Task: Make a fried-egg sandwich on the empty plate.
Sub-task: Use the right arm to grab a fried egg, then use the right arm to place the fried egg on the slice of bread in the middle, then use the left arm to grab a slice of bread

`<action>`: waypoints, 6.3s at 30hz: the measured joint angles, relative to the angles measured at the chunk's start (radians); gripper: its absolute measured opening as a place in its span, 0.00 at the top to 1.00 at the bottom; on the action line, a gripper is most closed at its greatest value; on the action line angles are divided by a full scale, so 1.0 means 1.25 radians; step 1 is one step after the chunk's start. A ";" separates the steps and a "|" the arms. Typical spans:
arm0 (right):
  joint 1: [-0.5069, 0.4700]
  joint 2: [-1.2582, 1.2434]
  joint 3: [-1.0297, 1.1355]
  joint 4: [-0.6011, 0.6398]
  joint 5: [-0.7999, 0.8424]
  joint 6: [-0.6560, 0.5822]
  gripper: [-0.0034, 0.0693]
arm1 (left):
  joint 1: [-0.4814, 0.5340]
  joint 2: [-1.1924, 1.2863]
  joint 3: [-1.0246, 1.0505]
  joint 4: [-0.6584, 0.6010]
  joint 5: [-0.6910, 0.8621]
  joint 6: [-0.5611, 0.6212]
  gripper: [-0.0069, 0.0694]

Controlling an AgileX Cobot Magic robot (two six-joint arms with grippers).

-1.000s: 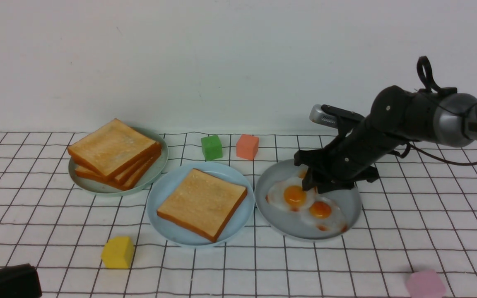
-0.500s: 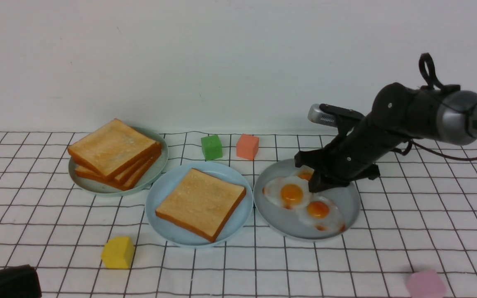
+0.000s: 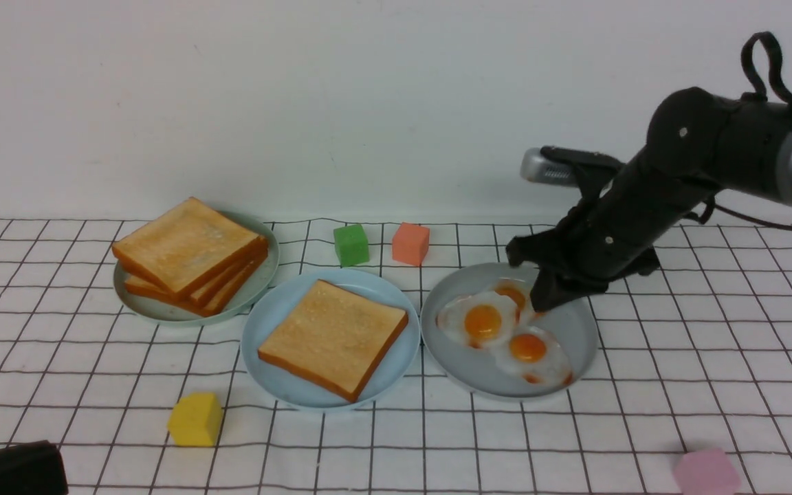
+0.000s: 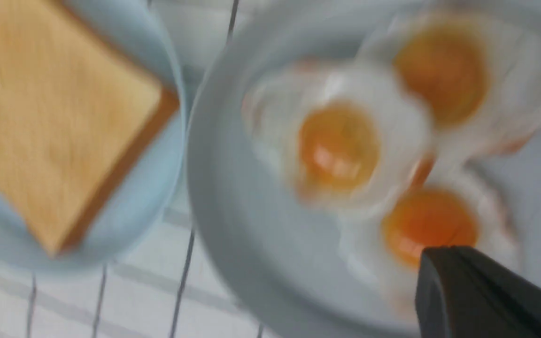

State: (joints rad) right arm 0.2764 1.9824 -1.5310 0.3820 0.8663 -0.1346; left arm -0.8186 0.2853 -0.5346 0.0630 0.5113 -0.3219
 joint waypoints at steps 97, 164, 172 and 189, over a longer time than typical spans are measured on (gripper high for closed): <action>0.098 0.122 -0.024 -0.258 -0.226 0.376 0.20 | 0.000 0.000 0.024 0.068 0.013 0.000 0.86; 0.147 0.164 -0.023 0.749 -0.304 -0.409 0.81 | 0.000 0.000 0.031 0.417 -0.024 -0.355 0.82; 0.145 0.164 -0.023 0.741 -0.212 -0.386 0.51 | 0.000 0.000 0.031 0.418 -0.023 -0.355 0.82; 0.051 -0.056 -0.023 0.035 0.018 -0.015 0.54 | 0.000 0.095 0.031 0.412 0.050 -0.446 0.82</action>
State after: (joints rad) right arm 0.3406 1.9123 -1.5601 0.4259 0.8888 -0.1536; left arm -0.8186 0.4039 -0.4963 0.5777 0.5743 -0.8793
